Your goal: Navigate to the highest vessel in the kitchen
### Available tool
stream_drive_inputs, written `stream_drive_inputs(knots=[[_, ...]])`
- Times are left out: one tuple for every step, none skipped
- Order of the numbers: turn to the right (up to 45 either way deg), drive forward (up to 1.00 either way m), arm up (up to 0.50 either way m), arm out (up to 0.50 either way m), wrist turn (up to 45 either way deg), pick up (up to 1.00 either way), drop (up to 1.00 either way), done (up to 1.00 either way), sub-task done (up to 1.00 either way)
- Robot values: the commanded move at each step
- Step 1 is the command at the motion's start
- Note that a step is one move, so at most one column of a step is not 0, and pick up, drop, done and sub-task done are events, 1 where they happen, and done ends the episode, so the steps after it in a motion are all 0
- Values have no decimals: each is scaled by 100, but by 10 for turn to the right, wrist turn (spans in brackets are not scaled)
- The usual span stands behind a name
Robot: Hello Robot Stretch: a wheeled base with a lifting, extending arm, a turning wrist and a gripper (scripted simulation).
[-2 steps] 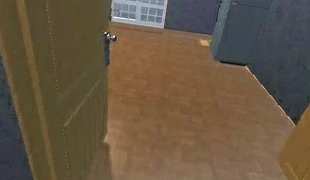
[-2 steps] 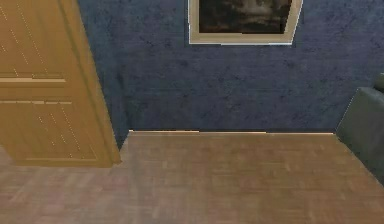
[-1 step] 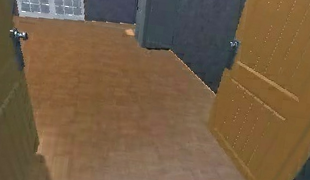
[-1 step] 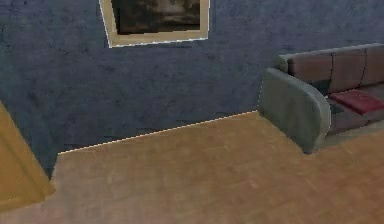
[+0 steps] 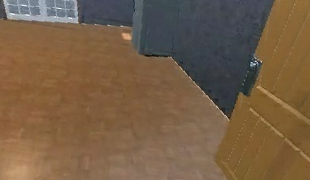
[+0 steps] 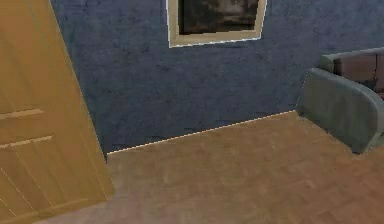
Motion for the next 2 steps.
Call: stream_drive_inputs(knots=[[-180,0,0,0,0,0,0,0,0],[0,100,0,0,0,0,0,0,0]])
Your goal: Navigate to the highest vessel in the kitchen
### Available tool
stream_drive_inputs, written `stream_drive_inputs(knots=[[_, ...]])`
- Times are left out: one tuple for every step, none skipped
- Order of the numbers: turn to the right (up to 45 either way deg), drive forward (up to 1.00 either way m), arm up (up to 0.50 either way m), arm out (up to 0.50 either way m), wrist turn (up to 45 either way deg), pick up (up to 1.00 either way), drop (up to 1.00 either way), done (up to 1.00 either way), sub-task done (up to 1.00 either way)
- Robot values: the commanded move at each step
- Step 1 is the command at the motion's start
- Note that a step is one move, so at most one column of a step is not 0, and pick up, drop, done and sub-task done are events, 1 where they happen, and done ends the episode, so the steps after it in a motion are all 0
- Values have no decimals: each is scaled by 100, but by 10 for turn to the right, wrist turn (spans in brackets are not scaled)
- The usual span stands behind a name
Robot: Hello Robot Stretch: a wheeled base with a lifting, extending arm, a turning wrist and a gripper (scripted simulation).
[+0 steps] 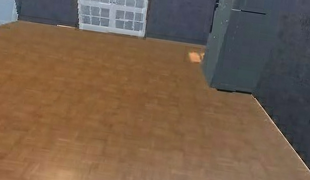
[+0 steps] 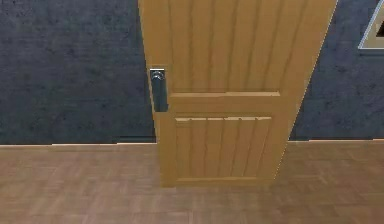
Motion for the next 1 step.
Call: stream_drive_inputs(knots=[[0,35,0,0,0,0,0,0,0]])
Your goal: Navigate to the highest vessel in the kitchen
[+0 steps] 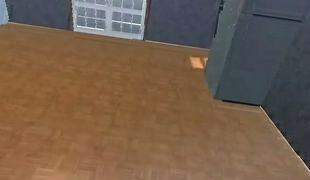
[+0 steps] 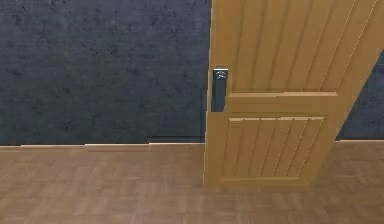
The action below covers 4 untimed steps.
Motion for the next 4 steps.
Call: stream_drive_inputs(knots=[[-450,0,0,0,0,0,0,0,0],[0,45,0,0,0,0,0,0,0],[-450,0,0,0,0,0,0,0,0],[0,70,0,0,0,0,0,0,0]])
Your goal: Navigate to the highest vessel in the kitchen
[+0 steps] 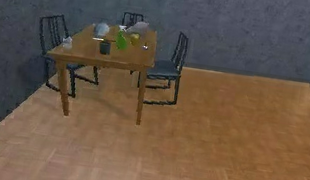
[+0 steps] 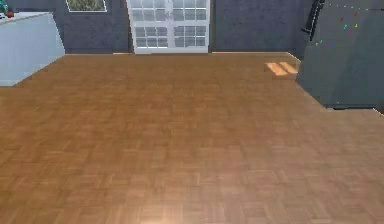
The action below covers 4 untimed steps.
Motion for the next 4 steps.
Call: stream_drive_inputs(knots=[[-210,0,0,0,0,0,0,0,0],[0,100,0,0,0,0,0,0,0],[-90,0,0,0,0,0,0,0,0],[0,15,0,0,0,0,0,0,0]])
